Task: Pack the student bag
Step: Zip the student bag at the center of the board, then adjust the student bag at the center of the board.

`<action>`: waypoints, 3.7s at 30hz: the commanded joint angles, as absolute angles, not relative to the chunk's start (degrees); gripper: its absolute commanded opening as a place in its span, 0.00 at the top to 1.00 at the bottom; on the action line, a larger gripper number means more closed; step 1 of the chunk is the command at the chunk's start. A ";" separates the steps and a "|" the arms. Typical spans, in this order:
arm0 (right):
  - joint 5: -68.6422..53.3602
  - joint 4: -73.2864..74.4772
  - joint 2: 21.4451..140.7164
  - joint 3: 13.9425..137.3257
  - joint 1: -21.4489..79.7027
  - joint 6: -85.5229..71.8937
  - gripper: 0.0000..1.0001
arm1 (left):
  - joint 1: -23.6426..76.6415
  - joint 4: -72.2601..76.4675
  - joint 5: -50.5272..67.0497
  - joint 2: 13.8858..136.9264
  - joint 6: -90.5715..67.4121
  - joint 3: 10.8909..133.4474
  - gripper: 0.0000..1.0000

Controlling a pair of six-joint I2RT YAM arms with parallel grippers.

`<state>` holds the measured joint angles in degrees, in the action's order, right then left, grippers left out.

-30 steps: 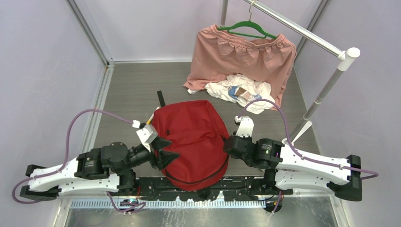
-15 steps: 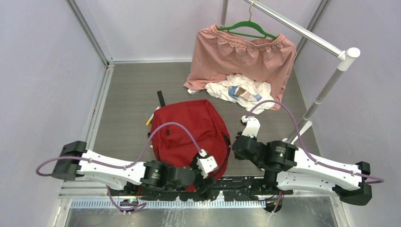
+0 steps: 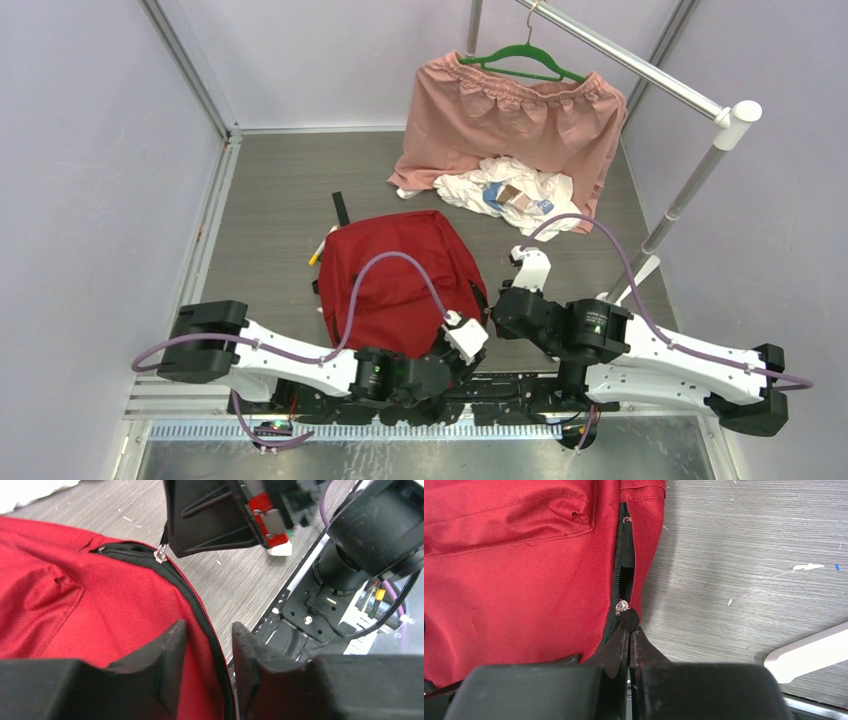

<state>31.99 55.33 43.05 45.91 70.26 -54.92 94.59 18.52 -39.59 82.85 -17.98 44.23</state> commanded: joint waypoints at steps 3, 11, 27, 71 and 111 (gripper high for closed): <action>33.74 54.15 40.09 46.59 70.05 -53.99 0.99 | 94.48 24.65 -45.82 84.38 -18.35 46.36 0.92; 36.50 54.29 44.36 46.77 68.16 -52.30 0.99 | 94.56 24.68 -40.62 78.46 -23.73 41.62 1.00; 22.65 29.98 62.11 43.95 44.60 -38.10 0.99 | 101.06 21.02 -33.69 72.37 -25.75 37.54 1.00; 18.67 30.68 65.04 44.37 63.02 -46.65 0.29 | 89.07 -26.30 -58.27 37.22 -41.11 38.75 0.15; 16.14 44.57 72.12 42.51 59.96 -46.34 0.26 | 45.70 -17.26 3.84 65.06 -38.95 41.48 0.16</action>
<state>12.73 39.18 75.88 45.58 68.45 -47.09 38.41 -26.72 -1.26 62.48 -36.16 42.35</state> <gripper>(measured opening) 0.742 0.839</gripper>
